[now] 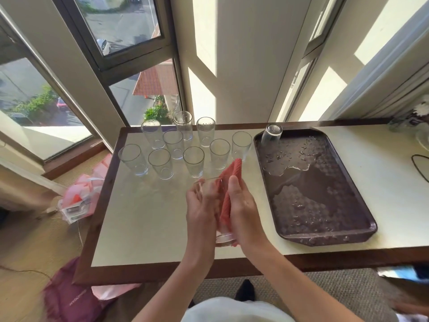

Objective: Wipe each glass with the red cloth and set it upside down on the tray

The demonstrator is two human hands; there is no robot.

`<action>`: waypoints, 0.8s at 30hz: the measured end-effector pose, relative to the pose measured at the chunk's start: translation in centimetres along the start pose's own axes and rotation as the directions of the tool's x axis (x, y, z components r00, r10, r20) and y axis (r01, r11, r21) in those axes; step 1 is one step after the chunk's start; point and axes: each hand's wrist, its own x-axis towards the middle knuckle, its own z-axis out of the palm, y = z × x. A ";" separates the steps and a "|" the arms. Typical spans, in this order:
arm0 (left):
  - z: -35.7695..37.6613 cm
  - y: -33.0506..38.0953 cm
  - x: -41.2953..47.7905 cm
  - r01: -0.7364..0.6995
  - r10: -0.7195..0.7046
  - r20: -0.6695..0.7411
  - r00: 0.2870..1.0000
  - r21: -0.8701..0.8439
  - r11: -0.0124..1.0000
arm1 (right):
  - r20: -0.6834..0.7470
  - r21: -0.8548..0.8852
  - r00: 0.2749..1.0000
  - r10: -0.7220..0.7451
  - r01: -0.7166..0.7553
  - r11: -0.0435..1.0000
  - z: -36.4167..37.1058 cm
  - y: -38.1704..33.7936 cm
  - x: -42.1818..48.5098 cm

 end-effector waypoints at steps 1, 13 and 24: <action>0.2 0.1 -0.2 -0.007 0.007 0.014 1.000 0.001 1.000 | 0.012 0.000 1.000 0.027 -0.027 1.000 -0.2 -0.2 0.6; -0.6 0.2 0.5 -0.015 0.014 0.039 0.999 0.021 1.000 | 0.013 0.011 1.000 -0.025 0.025 1.000 0.4 0.0 -0.6; -1.1 0.9 1.9 0.023 -0.023 0.035 0.999 -0.023 0.999 | 0.029 -0.149 0.991 -0.134 0.137 0.979 1.4 0.9 -2.3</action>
